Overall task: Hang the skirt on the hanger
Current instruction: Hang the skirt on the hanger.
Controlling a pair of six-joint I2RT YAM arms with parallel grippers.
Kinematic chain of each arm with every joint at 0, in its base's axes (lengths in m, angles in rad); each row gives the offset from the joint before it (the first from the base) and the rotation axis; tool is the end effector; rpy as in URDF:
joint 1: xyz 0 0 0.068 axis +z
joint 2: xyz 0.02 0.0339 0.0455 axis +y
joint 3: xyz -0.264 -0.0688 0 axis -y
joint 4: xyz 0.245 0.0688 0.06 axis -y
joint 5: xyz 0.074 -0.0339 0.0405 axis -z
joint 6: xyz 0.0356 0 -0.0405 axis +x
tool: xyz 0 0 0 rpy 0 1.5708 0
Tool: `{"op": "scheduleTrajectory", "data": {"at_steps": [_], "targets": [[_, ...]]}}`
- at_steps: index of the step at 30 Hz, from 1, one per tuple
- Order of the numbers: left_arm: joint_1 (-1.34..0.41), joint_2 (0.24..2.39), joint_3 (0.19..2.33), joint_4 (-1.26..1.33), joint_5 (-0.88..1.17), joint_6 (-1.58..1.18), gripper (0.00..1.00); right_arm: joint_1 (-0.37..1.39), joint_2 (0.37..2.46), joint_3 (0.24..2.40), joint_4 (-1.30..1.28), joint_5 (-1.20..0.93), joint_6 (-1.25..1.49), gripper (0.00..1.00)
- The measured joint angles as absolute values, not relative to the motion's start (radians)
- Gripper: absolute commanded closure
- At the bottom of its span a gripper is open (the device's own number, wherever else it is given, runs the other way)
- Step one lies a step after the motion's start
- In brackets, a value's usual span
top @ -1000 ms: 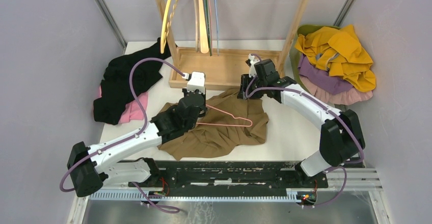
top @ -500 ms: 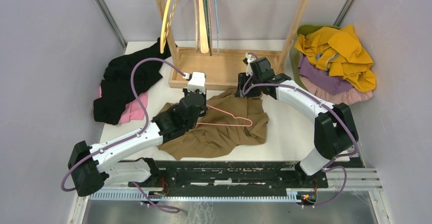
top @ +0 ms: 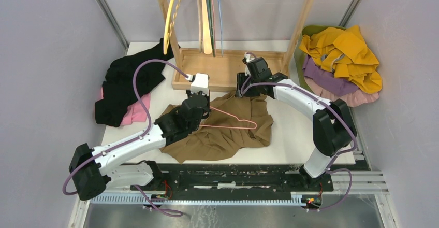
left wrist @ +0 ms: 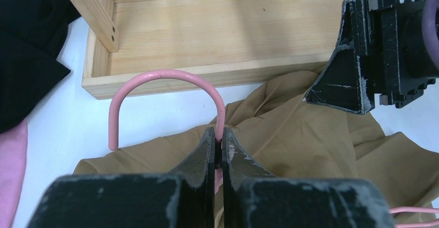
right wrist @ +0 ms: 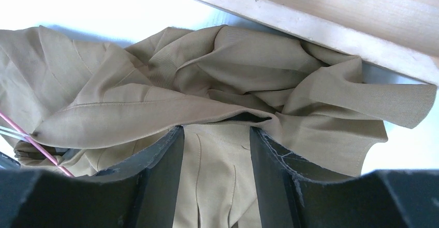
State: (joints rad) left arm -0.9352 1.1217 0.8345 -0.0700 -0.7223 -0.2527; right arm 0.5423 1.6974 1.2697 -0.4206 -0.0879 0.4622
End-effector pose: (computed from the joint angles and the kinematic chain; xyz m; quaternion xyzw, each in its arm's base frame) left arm 0.1684 -0.1886 0.3042 0.0673 0.7916 -0.0580 0.6045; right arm 0.3183 0.1955 0.2462 -0.0529 0.9332 0.2060 0.2897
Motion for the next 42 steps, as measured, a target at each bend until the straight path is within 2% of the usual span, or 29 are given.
{"op": "scheduleTrajectory", "data": {"at_steps": [11,19,30,33,37,42], "targets": [[-0.922,1.134,0.818,-0.04,-0.693,-0.252,0.97,0.593,1.776,1.323,-0.427,-0.005,0.461,0.46],[-0.908,1.137,0.811,-0.019,-0.672,-0.251,0.97,0.679,1.783,1.383,-0.458,0.078,0.374,0.57],[-0.883,1.169,0.811,0.011,-0.644,-0.239,0.97,0.678,1.885,1.446,-0.488,0.175,0.287,0.67],[-0.87,1.172,0.811,0.012,-0.633,-0.237,0.97,0.678,1.912,1.457,-0.49,0.183,0.277,0.64],[-0.851,1.172,0.811,0.02,-0.618,-0.236,0.97,0.678,1.918,1.457,-0.49,0.186,0.268,0.53],[-0.834,1.179,0.811,0.031,-0.6,-0.236,0.97,0.678,1.933,1.465,-0.486,0.182,0.26,0.5]]}}
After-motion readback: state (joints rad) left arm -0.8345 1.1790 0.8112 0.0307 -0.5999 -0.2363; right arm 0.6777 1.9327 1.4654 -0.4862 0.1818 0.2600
